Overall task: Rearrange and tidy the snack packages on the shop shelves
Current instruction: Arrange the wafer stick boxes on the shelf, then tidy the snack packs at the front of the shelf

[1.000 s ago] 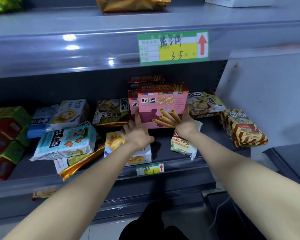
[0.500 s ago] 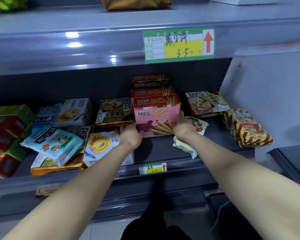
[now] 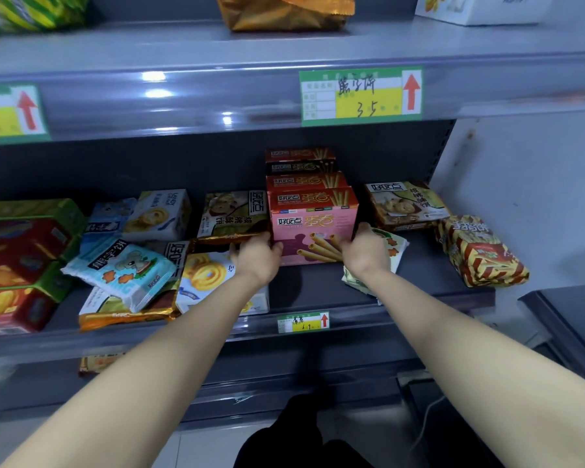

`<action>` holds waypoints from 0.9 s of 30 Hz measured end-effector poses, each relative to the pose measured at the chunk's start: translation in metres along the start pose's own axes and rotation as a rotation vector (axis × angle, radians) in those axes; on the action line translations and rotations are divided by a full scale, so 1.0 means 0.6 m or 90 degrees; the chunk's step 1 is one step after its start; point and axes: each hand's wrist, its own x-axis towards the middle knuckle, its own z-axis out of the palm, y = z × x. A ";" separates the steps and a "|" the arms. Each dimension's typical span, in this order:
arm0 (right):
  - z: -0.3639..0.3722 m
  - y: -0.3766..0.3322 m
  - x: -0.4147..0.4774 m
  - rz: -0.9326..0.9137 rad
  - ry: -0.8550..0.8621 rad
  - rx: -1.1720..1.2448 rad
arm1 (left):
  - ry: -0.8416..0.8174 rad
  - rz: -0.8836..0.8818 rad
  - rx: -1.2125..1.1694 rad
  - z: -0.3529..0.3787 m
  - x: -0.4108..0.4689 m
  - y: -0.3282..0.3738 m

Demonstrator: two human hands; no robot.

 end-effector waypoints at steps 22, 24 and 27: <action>-0.088 -0.152 -0.290 -0.278 -0.119 0.092 | 0.074 0.025 -0.151 -0.200 -0.296 -0.026; -0.088 -0.173 -0.309 -0.303 -0.131 0.103 | 0.085 0.026 -0.156 -0.220 -0.314 -0.037; -0.083 -0.206 -0.330 -0.323 -0.146 0.114 | 0.096 0.019 -0.157 -0.249 -0.334 -0.054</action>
